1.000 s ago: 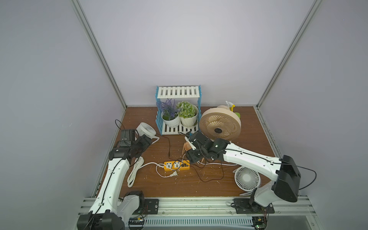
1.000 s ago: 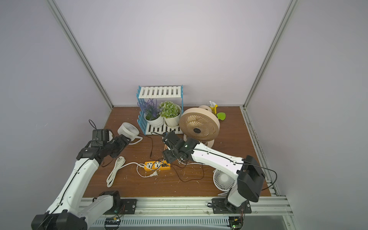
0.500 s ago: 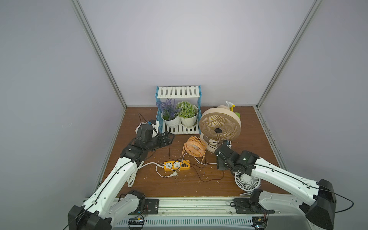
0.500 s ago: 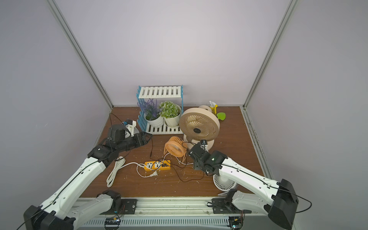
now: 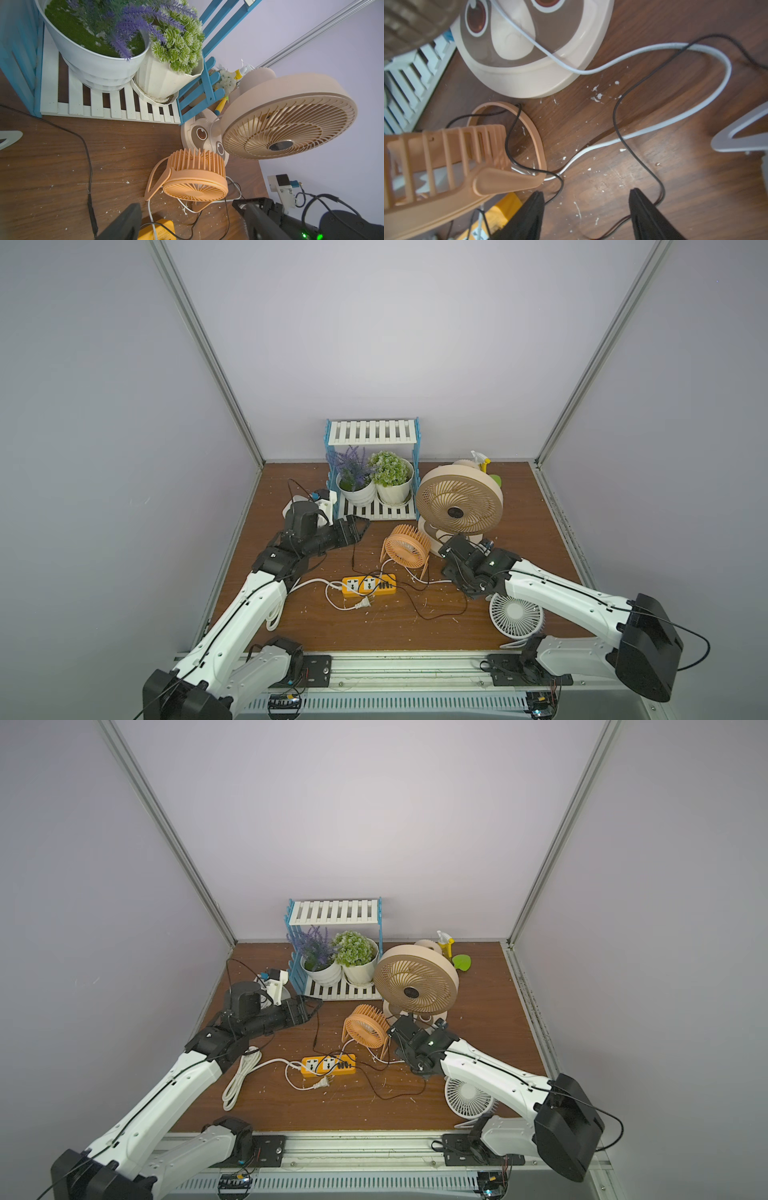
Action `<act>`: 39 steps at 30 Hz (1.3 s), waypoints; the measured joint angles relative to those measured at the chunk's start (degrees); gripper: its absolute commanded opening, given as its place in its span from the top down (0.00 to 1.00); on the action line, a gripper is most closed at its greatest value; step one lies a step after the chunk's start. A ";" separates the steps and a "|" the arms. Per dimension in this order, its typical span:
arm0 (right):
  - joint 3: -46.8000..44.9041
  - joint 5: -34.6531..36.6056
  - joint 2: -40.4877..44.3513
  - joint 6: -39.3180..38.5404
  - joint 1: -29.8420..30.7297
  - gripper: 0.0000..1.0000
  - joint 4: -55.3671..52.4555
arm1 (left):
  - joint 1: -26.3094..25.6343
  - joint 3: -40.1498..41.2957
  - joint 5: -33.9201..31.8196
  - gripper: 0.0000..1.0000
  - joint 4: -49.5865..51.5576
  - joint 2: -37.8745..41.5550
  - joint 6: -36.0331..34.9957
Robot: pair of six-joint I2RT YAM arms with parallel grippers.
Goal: Unplug the desk fan from the power strip
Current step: Pick up the plug from the center of the board.
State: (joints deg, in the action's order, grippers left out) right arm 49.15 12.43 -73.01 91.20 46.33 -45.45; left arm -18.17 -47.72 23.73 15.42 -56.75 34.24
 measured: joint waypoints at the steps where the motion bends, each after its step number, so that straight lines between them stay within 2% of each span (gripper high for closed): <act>1: -0.13 -0.15 -0.37 2.05 -0.13 0.34 0.24 | 0.00 -0.02 -0.02 0.18 0.28 0.39 -0.09; 10: -0.55 -1.92 -9.84 13.33 -1.42 0.35 4.74 | 0.00 -0.04 -0.96 0.17 2.67 1.60 -0.68; 14: -0.55 -2.25 -12.76 14.95 -1.92 0.36 6.21 | 0.00 -0.15 -0.96 0.17 2.82 0.85 -0.66; 25: -2.01 -1.68 -12.92 16.85 -4.20 0.45 7.69 | 0.00 -0.20 -0.94 0.17 3.43 0.79 -0.66; 34: -1.90 -1.66 -14.64 16.83 -4.85 0.62 9.51 | 0.00 -0.39 -0.92 0.17 3.48 0.79 0.17; 39: -1.99 -1.60 -15.06 16.61 -5.11 0.84 10.23 | 0.00 -0.39 -0.92 0.17 3.39 1.01 1.03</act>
State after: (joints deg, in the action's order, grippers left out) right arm 47.16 10.83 -88.07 107.81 41.21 -35.22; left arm -18.17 -48.12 22.81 18.81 -55.75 35.27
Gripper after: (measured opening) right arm 0.234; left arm 0.827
